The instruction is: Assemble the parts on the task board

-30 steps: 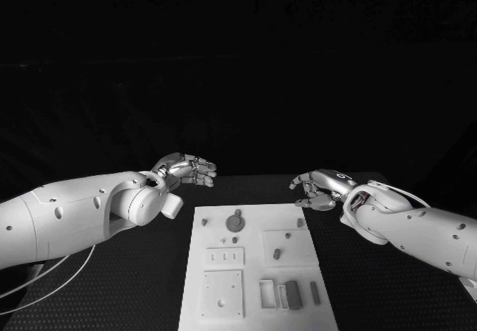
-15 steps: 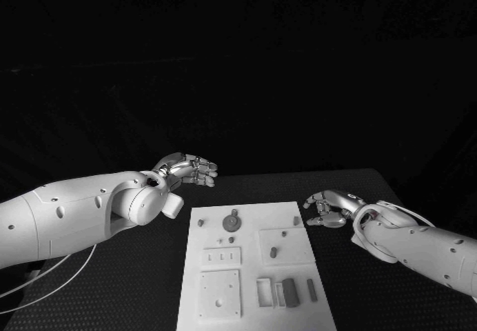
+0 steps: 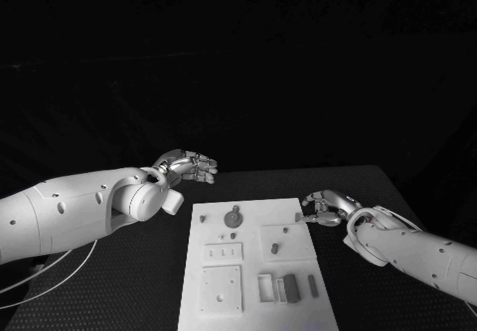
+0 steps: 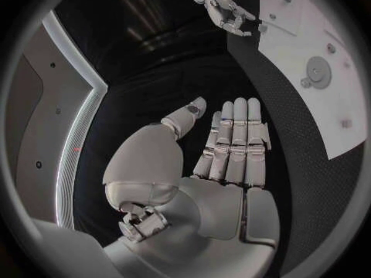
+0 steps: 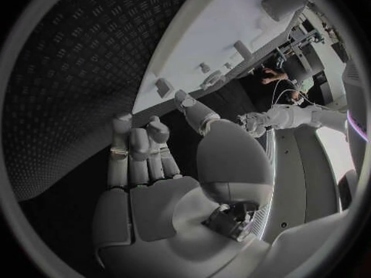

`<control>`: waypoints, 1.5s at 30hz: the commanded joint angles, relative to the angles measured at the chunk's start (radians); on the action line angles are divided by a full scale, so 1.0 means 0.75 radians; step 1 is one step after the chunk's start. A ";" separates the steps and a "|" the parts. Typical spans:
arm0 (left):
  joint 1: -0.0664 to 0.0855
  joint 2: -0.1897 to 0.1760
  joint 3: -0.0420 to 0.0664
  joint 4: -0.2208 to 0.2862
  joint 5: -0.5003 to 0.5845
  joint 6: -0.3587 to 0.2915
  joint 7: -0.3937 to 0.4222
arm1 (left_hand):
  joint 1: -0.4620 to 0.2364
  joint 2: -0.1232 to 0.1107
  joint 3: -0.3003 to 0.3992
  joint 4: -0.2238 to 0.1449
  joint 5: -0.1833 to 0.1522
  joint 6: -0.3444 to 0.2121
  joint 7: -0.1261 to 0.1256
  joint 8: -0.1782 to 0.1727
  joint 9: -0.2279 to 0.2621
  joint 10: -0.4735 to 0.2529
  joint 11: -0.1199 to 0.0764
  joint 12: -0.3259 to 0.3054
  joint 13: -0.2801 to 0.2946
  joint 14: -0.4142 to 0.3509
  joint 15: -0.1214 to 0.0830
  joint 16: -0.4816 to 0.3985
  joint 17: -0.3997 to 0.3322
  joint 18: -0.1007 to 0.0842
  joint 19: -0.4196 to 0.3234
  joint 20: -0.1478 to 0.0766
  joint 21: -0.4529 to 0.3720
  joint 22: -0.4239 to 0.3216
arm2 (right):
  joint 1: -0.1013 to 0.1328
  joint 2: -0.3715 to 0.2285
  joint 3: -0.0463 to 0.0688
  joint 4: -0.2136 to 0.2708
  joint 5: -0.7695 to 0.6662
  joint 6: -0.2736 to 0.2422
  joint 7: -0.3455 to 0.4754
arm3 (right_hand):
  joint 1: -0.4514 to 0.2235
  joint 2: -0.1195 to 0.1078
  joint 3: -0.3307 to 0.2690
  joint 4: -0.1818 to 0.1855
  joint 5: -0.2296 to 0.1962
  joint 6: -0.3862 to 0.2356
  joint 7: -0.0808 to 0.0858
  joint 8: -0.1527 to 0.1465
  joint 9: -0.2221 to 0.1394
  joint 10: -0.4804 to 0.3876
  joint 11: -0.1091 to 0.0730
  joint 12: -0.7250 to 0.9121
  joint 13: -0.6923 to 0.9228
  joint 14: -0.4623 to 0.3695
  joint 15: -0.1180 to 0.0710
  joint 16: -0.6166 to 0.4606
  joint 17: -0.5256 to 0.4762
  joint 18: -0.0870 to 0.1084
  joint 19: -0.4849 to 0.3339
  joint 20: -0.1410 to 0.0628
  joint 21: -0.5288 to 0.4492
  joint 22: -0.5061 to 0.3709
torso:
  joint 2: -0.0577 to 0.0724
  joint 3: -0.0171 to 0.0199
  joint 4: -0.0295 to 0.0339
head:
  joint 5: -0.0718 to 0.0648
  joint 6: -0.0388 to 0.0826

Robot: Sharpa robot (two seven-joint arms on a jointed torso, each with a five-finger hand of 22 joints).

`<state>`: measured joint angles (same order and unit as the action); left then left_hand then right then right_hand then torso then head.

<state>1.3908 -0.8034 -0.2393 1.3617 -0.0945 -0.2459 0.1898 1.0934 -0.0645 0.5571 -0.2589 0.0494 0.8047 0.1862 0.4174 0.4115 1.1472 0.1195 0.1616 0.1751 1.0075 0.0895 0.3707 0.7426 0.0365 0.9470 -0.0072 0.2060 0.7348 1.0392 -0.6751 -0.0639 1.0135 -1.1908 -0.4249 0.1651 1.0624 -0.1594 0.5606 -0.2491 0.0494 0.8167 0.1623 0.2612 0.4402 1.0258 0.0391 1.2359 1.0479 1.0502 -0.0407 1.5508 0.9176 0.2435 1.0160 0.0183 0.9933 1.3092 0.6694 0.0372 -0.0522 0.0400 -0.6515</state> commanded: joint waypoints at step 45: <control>0.001 -0.002 0.001 0.017 -0.009 0.023 0.011 | -0.005 -0.002 -0.002 0.004 0.001 -0.001 0.000 -0.007 0.001 0.010 0.003 -0.012 0.004 0.006 -0.001 -0.014 0.007 -0.011 -0.002 -0.004 -0.011 0.003 | -0.036 0.107 0.000 -0.110 -0.018 0.088 -0.021 | -0.005 0.149 0.003 -0.037 0.001 0.151 -0.035 0.077 0.036 -0.083 -0.016 0.039 -0.036 0.018 -0.046 0.030 -0.018 0.024 0.017 -0.015 0.014 0.020 | 0.001 -0.0008 -0.0008 | 0.005 -0.021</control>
<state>1.3908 -0.8054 -0.2391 1.3719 -0.0980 -0.2422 0.1888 1.0934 -0.0645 0.5572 -0.2589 0.0494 0.8046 0.1863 0.4174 0.4111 1.1472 0.1196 0.1576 0.1765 1.0075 0.0895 0.3669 0.7461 0.0364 0.9471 -0.0072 0.2022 0.7354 1.0131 -0.5966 -0.0637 0.9311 -1.1876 -0.3793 0.1429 1.0558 -0.0577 0.5632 -0.2718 0.0495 0.8380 0.1409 0.3157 0.4664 1.0257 0.0392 1.2620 1.0216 1.0645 -0.0688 1.5682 0.9057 0.2463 1.0258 0.0124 0.9982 1.3092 0.6701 0.0362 -0.0522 0.0427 -0.6666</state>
